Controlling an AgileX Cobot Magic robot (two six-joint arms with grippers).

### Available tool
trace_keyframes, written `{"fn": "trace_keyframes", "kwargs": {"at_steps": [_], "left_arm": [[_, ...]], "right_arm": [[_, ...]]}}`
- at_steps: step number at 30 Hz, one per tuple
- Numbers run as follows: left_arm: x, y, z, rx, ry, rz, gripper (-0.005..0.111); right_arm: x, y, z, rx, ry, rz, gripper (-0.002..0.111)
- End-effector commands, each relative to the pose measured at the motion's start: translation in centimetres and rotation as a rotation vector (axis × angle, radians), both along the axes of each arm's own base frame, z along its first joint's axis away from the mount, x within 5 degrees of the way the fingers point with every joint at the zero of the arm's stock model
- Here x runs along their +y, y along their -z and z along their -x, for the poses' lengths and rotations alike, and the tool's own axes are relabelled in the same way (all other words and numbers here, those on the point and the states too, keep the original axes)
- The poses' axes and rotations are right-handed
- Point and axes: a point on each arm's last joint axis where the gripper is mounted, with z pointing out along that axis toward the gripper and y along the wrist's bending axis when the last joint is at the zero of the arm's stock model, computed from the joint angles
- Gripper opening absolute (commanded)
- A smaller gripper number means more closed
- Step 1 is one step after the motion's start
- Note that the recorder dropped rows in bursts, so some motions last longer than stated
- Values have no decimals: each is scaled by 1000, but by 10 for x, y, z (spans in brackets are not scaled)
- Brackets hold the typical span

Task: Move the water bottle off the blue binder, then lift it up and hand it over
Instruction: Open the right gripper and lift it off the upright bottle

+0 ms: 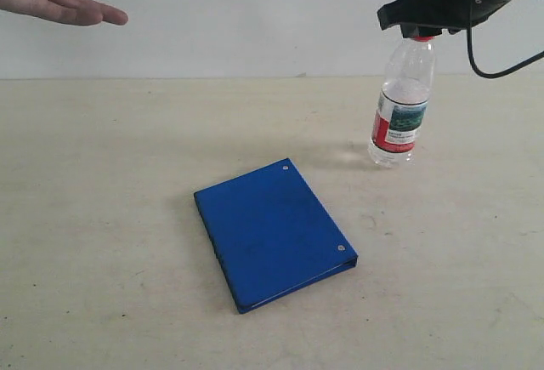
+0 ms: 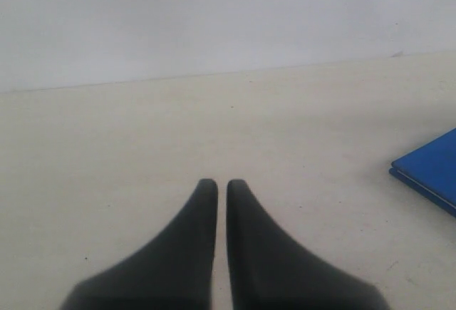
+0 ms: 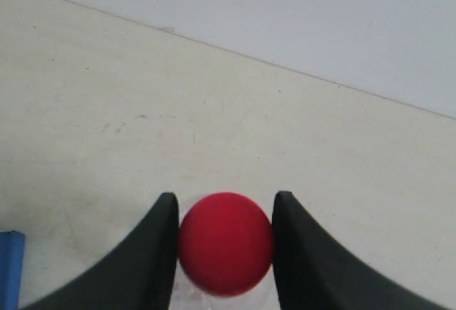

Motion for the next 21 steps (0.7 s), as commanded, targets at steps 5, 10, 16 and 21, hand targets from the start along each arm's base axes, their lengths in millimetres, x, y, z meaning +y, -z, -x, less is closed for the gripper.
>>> {"fn": "trace_keyframes", "kwargs": {"at_steps": [5,10,16,21], "left_arm": [[-1,-2,0,-13,8,6,4],[-1,-2,0,-13,8,6,4],[-1,-2,0,-13,8,6,4],[-1,-2,0,-13,8,6,4]], "right_arm": [[-1,-7,1,-47,-39,47,19],[-1,-7,1,-45,-38,45,53],[-2,-31,4,-108,-33,28,57],[-5,-86,23,-177,-24,-27,57]]}}
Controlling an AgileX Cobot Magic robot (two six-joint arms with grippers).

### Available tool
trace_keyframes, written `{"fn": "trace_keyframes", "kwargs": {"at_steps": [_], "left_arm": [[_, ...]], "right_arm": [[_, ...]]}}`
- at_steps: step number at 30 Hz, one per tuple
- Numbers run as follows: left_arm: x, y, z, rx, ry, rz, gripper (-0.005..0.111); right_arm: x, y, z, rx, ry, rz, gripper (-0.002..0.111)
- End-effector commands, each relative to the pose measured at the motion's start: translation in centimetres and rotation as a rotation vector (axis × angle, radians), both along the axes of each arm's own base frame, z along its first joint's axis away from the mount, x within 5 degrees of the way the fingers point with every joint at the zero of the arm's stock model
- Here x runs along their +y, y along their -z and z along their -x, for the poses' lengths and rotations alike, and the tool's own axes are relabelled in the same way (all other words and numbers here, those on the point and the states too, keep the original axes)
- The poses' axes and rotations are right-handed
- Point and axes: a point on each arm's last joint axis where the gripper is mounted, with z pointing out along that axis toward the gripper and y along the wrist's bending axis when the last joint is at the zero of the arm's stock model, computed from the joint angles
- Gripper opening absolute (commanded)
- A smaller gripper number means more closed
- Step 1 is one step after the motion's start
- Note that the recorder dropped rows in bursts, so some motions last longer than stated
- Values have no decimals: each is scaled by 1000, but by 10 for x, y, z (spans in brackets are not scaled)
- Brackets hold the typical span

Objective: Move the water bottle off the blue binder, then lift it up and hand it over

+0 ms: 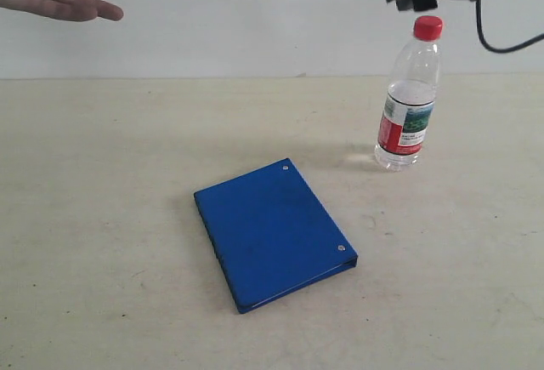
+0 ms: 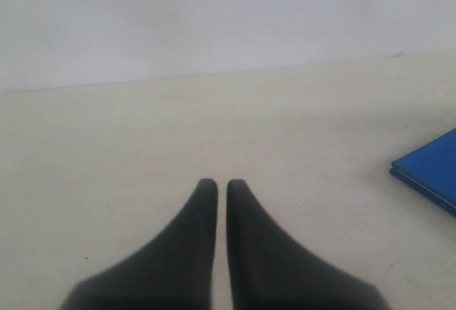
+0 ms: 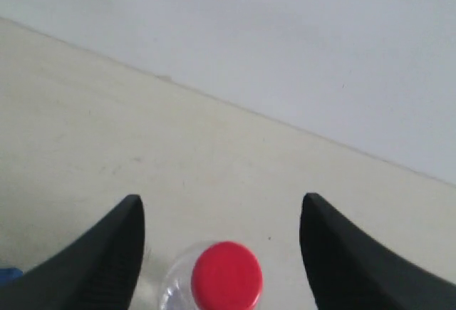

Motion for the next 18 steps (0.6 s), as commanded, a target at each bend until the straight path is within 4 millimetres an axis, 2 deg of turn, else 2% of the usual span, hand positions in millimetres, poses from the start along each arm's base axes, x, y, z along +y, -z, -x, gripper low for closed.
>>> {"fn": "trace_keyframes", "kwargs": {"at_steps": [1,3,5,7,11,15,17,18], "left_arm": [[-1,-2,0,-13,8,6,4],[-1,-2,0,-13,8,6,4],[-1,-2,0,-13,8,6,4],[-1,-2,0,-13,8,6,4],[-1,-2,0,-13,8,6,4],[-1,-2,0,-13,8,6,4],[-1,-2,0,-13,8,6,4],[-1,-2,0,-13,8,6,4]], "right_arm": [[-4,-58,27,-54,2,-71,57],[-3,-68,41,8,-15,-102,57],[-2,-69,55,92,-71,-79,57],[-2,-63,68,224,-121,-42,57],[3,-50,87,469,-187,-79,57],[16,-46,91,500,-301,-182,57],[23,-37,95,532,-372,-237,57],[25,-24,97,574,-388,-251,57]]}}
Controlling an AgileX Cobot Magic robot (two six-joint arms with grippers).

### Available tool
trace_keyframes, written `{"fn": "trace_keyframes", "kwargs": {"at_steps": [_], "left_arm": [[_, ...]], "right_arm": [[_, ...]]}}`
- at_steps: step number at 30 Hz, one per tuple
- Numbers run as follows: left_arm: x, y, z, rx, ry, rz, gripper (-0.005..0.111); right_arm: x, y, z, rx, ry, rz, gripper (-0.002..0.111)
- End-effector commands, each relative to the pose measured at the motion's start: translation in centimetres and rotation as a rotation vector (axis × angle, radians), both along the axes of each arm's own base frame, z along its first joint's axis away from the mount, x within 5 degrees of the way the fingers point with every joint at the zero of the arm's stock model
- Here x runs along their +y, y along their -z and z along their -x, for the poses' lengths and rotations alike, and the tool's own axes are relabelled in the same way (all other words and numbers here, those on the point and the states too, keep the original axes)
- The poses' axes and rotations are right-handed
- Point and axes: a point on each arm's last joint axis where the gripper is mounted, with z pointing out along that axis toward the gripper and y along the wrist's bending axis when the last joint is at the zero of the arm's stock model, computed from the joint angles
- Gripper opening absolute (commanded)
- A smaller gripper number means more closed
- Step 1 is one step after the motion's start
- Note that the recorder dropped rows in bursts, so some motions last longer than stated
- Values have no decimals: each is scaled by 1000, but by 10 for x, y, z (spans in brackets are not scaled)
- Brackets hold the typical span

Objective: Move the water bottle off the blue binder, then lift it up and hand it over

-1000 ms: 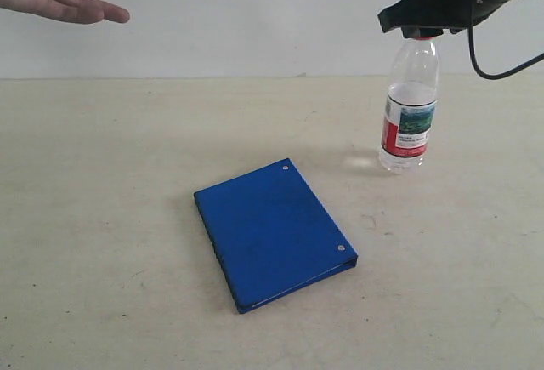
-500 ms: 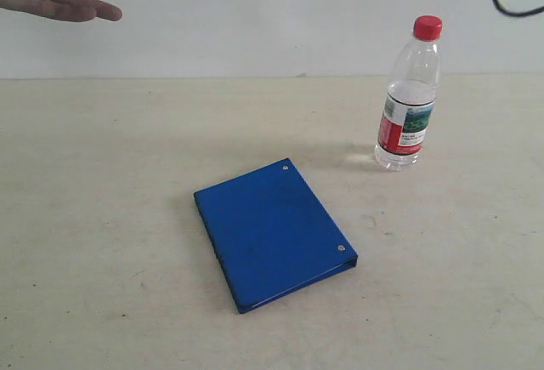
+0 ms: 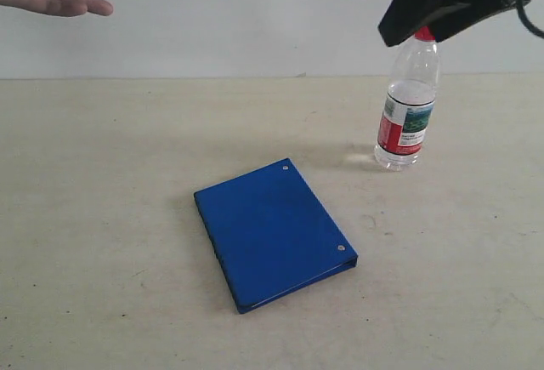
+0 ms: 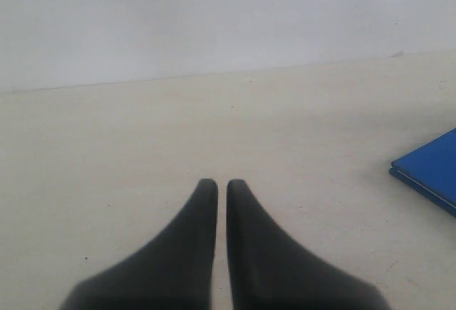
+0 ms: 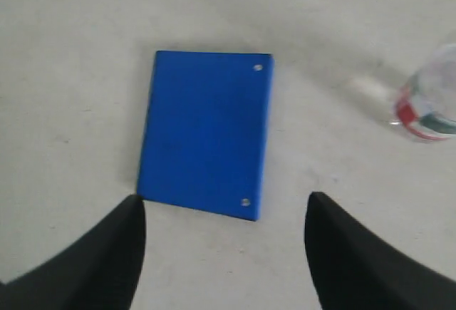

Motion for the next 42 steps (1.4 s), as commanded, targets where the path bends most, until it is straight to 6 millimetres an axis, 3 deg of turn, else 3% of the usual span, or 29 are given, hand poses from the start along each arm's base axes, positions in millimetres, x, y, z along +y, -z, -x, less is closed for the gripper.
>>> {"fn": "trace_keyframes", "kwargs": {"at_steps": [1,4,6,9,14,17,33,38,40,42], "left_arm": [[-1,-2,0,-13,8,6,4],[-1,-2,0,-13,8,6,4],[-1,-2,0,-13,8,6,4],[-1,-2,0,-13,8,6,4],[-1,-2,0,-13,8,6,4],[-1,-2,0,-13,8,6,4],[0,-2,0,-13,7,-2,4],[1,-5,0,-34,15,-150,4],[-1,-13,-1,-148,-4,106,4],[0,-23,-1,-298,-42,654,4]], "right_arm": [[7,25,8,87,-77,-62,57],[6,78,7,133,34,-88,57],[6,101,11,142,54,-105,57],[18,129,17,104,83,-94,57],[54,168,27,206,-70,-15,57],[55,176,25,232,-61,-9,57],[55,176,26,241,-62,-14,57],[55,176,26,240,-64,-11,57],[55,176,26,239,-65,-8,57],[55,176,26,239,-65,-8,57]]}}
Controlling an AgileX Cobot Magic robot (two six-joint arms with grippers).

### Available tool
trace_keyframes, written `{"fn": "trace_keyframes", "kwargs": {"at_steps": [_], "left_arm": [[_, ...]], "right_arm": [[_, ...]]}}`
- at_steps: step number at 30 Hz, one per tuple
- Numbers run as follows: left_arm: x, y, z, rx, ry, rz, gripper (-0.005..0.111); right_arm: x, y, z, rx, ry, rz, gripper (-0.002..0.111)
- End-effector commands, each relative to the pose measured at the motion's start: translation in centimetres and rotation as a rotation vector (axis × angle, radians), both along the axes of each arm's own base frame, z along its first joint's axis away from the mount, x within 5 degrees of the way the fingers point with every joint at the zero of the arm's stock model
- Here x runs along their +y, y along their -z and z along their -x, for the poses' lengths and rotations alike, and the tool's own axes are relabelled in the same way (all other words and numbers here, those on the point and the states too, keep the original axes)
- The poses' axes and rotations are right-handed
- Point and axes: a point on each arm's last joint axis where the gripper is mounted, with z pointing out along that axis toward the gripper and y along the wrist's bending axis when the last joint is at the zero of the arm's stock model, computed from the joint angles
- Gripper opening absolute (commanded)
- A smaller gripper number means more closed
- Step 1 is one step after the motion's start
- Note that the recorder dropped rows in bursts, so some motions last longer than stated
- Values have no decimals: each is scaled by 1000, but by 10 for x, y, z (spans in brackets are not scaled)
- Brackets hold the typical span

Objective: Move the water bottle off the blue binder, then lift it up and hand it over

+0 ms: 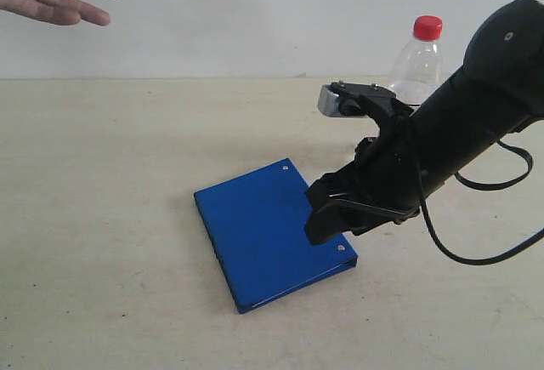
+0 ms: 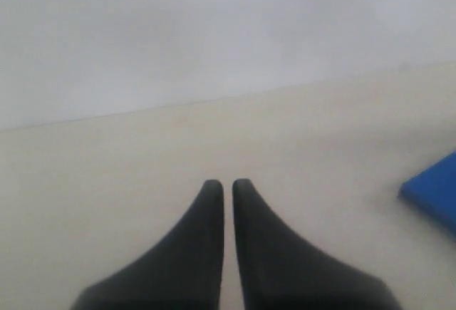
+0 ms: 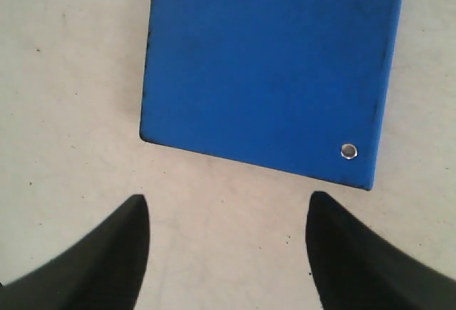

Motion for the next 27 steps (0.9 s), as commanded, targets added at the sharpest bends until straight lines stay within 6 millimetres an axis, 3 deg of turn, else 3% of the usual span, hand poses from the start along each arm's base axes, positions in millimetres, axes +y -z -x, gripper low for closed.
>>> {"fn": "trace_keyframes", "kwargs": {"at_steps": [1,2,4,12,21,27], "left_arm": [[1,-20,0,-286,-27,858,4],[3,-22,0,-323,-33,997,4],[5,-24,1,-374,-42,1096,4],[9,-29,3,-445,-54,1084,4],[6,-25,1,-384,-44,1101,4],[-10,-9,1,-61,35,710,4]], "right_arm": [[0,0,0,-9,-14,6,57],[0,0,0,-12,-17,7,57],[0,0,0,-19,-25,8,57],[0,0,0,-19,-25,9,57],[-1,1,1,-19,-39,20,57],[-3,1,1,-20,-41,37,57]]}}
